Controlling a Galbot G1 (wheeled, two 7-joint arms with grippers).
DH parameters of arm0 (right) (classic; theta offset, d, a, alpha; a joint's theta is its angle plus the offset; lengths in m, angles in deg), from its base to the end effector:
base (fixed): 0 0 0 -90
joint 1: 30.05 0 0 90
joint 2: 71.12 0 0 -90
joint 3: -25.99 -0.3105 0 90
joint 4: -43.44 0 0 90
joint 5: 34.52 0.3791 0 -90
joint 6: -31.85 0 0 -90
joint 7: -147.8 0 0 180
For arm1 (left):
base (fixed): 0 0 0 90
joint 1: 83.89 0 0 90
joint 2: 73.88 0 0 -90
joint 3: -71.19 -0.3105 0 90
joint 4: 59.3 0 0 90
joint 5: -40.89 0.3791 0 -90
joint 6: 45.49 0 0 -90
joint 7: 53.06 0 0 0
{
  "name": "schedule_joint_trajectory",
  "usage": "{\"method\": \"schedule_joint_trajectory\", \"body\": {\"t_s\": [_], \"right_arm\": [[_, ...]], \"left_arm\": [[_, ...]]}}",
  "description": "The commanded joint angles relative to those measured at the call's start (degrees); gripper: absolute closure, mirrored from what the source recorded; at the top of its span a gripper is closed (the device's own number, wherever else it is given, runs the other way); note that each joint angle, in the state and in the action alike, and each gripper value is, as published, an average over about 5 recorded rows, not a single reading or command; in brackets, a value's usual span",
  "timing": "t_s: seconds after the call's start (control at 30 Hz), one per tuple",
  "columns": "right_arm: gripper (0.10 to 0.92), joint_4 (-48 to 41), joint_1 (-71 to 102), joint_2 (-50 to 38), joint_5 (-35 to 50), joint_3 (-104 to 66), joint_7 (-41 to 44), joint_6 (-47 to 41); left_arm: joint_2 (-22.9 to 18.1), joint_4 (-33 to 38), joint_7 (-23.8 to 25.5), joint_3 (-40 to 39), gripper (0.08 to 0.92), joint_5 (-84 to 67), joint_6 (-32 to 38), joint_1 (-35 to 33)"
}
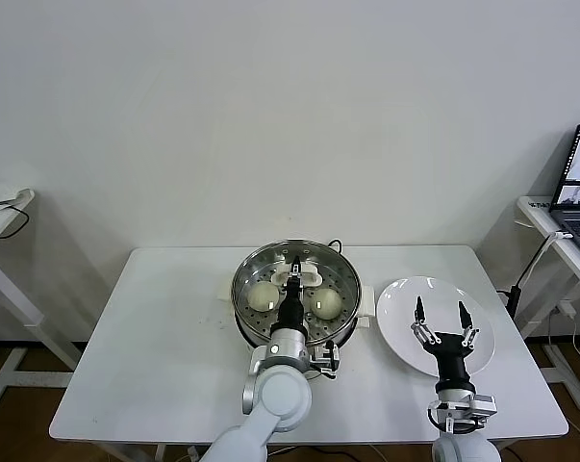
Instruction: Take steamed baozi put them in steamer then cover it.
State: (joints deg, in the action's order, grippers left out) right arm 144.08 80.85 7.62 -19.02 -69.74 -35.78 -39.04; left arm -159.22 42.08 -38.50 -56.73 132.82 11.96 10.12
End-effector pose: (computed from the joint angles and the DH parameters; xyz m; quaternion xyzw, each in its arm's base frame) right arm 0.2648 -0.0834 -0.3458 0.0674 0.9938 0.0237 0.0854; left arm 0.3102 -0.2085 -0.2324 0.0364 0.7029 0.7097 0.0321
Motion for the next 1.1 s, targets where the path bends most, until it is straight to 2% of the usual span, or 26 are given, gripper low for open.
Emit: {"method": "schedule_joint_trajectory", "body": {"t_s": [0.03,0.13,0.37,0.77,0.97,1.1], "right_arm": [[0.203,-0.1,-0.1,0.0,0.0,0.0,0.0,0.1],[0.203,-0.3,-0.1,0.0,-0.1,0.1,0.0,0.2],[0.203,-0.6,-0.2,-0.2,-0.1,0.2,0.1,0.4],[0.203,-1.6,-0.4,-0.8,0.0,0.3,0.2,1.0],[0.203,-1.8,-0.7,-1.1,0.1,0.4,0.3,0.9],[0.203,-0.8,-0.6,-1.3,0.1,0.3,0.2,-0.3]], "left_arm": [[0.1,0.5,0.1,0.2,0.802,0.1,0.8,-0.3],[0.2,1.2,-0.3,0.3,0.741,0.1,0.9,-0.8],[2.2,5.2,-0.6,-0.1,0.534,0.0,0.8,-2.6],[8.5,18.4,-1.9,0.2,0.206,-1.8,0.5,-9.4],[11.7,28.7,-4.3,5.2,0.178,-6.7,1.1,-14.9],[12.9,34.6,-10.1,12.7,0.177,-18.4,3.8,-22.6]]}}
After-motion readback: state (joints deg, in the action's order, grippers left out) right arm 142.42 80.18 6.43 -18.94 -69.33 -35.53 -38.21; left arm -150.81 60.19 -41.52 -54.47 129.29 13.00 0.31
